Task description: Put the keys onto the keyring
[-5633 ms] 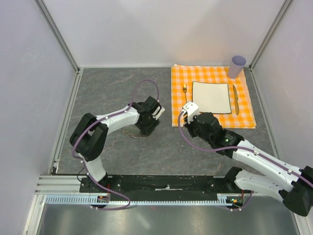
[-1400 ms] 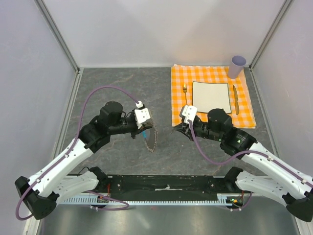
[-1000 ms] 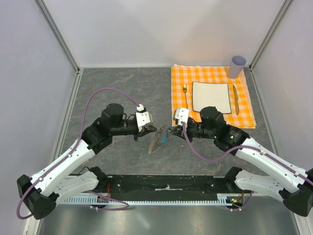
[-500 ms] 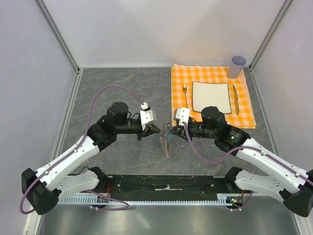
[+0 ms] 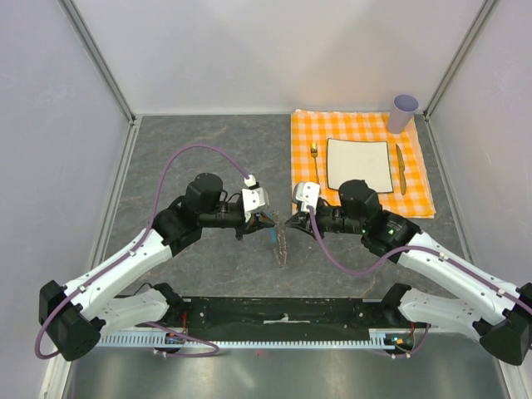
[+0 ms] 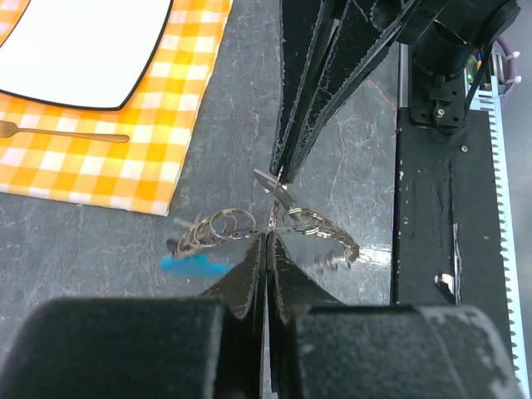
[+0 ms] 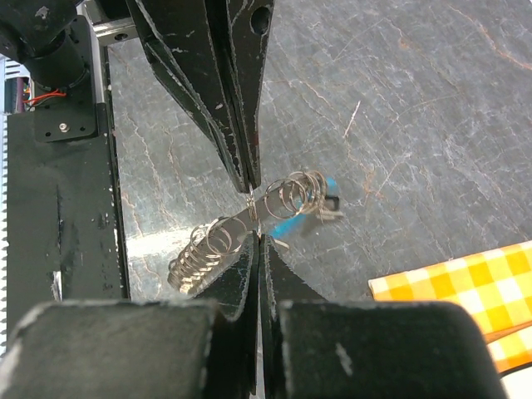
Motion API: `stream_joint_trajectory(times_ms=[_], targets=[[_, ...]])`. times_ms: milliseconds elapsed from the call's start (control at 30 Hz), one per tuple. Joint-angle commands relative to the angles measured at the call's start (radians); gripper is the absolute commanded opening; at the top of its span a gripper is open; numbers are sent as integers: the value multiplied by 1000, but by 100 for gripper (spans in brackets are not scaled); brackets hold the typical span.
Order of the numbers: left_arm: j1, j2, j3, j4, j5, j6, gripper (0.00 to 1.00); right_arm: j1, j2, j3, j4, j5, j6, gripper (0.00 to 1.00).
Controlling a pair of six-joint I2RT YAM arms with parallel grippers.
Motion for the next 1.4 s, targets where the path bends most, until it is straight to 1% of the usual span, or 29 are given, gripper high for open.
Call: stream_joint_trajectory(times_ms=[0, 333, 567, 933, 1367], targets=[[-6, -3, 24, 38, -6, -10, 2, 7, 4, 0, 30, -18, -8, 0], [-7, 1, 26, 31, -29, -9, 2, 13, 18, 5, 15, -14, -18, 0], [-7, 8, 30, 31, -20, -13, 2, 14, 26, 5, 15, -7, -16, 0], [-7, 15, 29, 27, -24, -10, 2, 14, 23, 3, 23, 36, -12, 0], [-7, 31, 40, 21, -31, -24, 2, 13, 26, 2, 24, 13, -9, 0]])
